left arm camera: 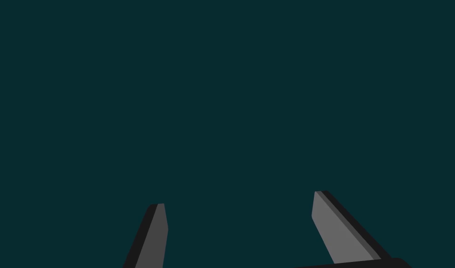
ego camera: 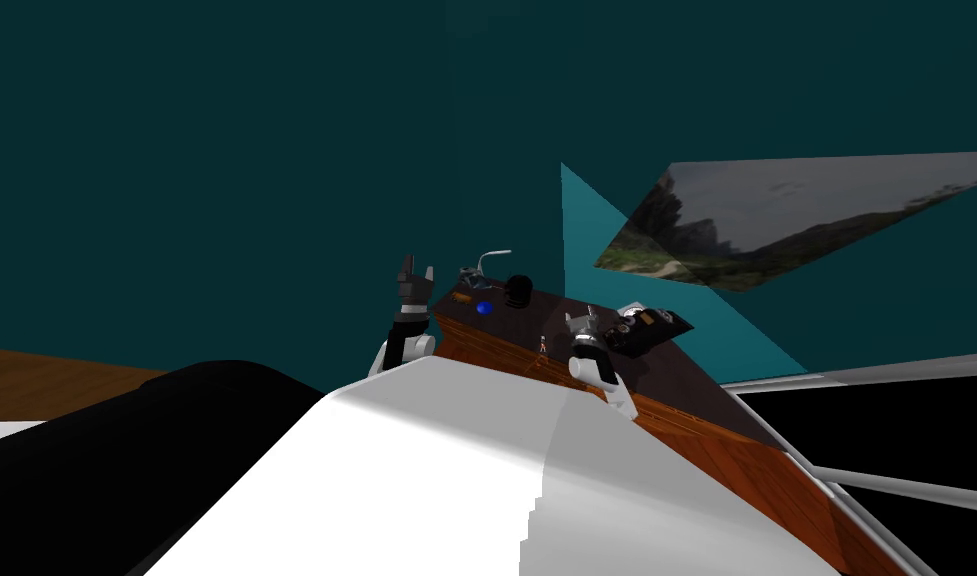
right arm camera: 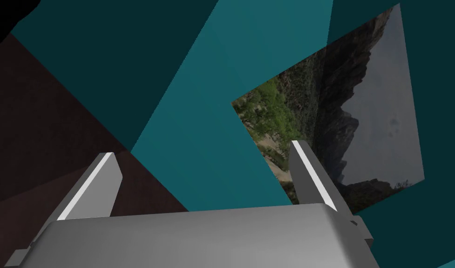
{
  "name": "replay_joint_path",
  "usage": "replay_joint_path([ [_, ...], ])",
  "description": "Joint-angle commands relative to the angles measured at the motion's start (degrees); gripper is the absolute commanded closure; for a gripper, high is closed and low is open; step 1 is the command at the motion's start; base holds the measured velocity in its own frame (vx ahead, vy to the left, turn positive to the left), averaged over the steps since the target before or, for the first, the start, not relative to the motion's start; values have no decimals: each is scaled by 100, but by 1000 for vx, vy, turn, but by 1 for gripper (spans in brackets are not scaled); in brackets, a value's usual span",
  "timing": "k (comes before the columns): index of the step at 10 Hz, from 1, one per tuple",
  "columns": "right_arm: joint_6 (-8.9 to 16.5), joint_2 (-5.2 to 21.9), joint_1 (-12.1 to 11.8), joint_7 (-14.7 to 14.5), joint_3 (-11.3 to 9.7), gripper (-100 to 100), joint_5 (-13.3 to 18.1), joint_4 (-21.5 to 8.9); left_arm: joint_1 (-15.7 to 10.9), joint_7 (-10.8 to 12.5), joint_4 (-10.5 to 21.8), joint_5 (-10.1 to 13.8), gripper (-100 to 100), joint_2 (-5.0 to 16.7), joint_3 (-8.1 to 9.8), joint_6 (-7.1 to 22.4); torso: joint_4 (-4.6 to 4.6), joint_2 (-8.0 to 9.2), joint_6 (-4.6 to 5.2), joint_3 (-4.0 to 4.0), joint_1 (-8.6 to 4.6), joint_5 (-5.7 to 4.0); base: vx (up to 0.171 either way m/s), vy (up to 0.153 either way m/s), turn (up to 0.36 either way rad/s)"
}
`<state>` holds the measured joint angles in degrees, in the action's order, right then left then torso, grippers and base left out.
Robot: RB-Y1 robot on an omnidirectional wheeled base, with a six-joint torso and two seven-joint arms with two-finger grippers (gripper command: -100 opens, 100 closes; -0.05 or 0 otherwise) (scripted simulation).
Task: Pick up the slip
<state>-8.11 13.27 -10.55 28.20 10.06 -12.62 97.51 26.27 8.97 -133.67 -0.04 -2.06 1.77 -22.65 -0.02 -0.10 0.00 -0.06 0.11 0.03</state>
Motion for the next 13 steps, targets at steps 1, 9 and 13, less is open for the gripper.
replay_joint_path([
  [1,186,3,103,129,61,-100,-28,-253,0,0,0,0,0,0,0,0,0,0,0,0,0,0,21,28,10],
  [9,924,140,613,848,396,-100,-234,-1346,0,0,0,0,0,0,0,0,0,1,1,0,-3,-1,20,22,13],
  [13,1422,244,958,1328,620,-100,-371,-1963,0,0,0,0,0,0,0,0,1,6,2,3,-7,-1,15,21,15],
])
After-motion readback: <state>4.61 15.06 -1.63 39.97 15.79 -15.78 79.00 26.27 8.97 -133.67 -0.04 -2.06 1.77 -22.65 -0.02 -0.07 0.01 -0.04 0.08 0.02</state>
